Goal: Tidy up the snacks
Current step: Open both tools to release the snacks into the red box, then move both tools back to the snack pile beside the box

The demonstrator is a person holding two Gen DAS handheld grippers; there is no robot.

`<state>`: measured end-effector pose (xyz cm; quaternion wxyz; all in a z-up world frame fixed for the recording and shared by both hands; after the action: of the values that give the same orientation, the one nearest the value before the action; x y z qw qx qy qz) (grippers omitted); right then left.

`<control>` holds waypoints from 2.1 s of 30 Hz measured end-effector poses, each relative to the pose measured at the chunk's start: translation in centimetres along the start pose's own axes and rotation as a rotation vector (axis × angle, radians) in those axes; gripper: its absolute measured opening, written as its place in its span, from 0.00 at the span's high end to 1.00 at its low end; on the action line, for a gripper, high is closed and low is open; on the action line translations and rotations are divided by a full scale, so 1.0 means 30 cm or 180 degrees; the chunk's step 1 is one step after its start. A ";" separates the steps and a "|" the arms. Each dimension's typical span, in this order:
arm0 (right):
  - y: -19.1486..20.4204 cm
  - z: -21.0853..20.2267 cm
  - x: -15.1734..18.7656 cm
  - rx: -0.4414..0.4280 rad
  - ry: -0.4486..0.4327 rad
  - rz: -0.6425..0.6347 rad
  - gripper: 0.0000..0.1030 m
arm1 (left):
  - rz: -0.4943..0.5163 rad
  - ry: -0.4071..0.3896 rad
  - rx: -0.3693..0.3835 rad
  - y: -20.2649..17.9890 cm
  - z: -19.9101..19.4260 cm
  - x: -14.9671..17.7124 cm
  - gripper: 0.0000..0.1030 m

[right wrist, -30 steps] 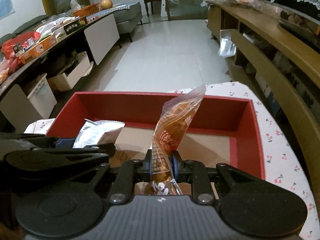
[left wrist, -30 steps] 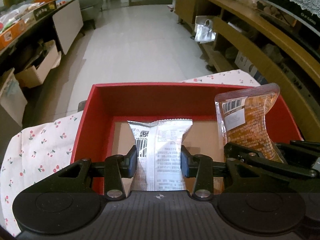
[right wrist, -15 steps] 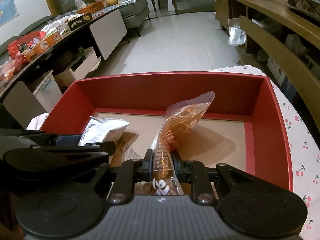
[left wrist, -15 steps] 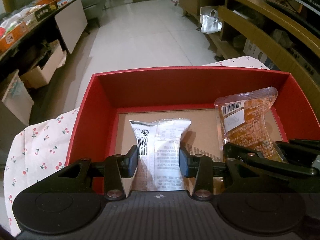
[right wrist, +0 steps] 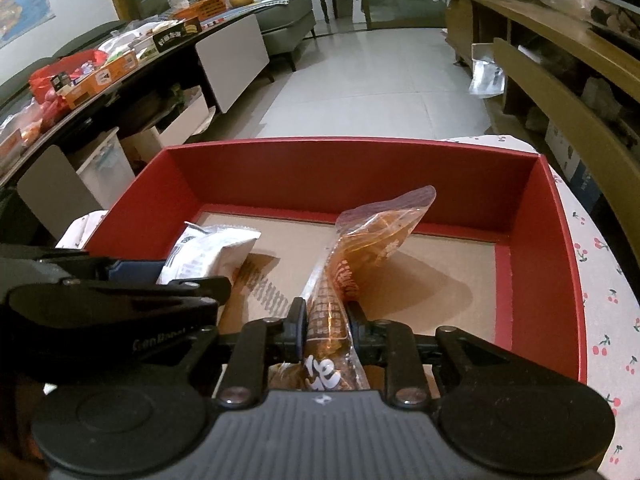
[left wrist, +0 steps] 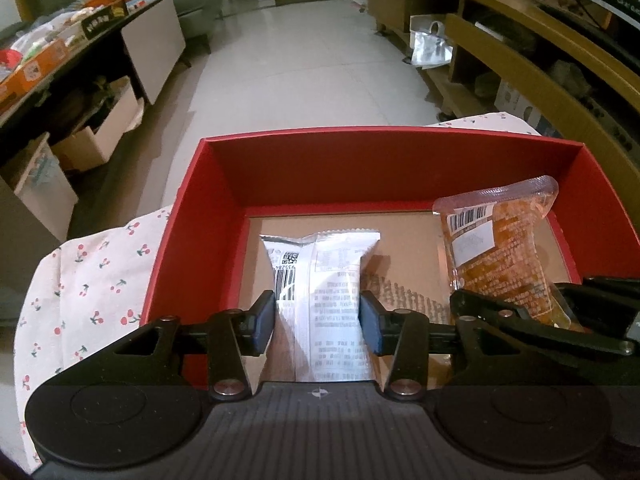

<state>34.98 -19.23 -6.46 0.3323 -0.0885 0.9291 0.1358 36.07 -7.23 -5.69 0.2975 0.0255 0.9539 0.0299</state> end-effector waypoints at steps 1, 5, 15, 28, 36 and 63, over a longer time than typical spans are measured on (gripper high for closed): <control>0.000 0.000 0.001 -0.0012 0.0006 -0.0007 0.69 | 0.0006 0.0002 -0.0018 0.001 -0.002 -0.003 0.48; 0.002 -0.004 0.004 -0.0020 0.0034 -0.0060 0.69 | 0.0002 -0.0021 -0.0079 0.004 -0.015 -0.012 0.45; 0.012 -0.038 -0.010 0.0074 -0.0051 -0.0135 0.58 | -0.0046 -0.0097 -0.0164 0.033 -0.054 -0.022 0.34; 0.028 -0.129 -0.068 0.0139 -0.0347 -0.0178 0.34 | -0.0188 -0.0222 -0.0051 0.095 -0.136 -0.029 0.28; -0.014 -0.191 -0.097 0.0189 -0.0440 -0.0063 0.30 | -0.0284 -0.0379 0.0097 0.123 -0.214 -0.039 0.23; 0.186 -0.426 0.149 -0.0104 -0.0153 -0.0228 0.30 | -0.0625 -0.0088 0.0595 0.266 -0.392 0.251 0.18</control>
<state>22.55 -18.25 1.25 0.3577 -0.1239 0.9148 0.1410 23.44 0.73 0.29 0.3085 -0.0399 0.9462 -0.0888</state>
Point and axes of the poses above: each gripper's, at about its wrist camera, not at the fingertips, and z roughly the way its jaws point, y to its left, x to its underside, the point moved 4 cm from there along z, roughly the way its jaws point, and after that the axes turned 3 degrees about x, right-handed, at the moved point
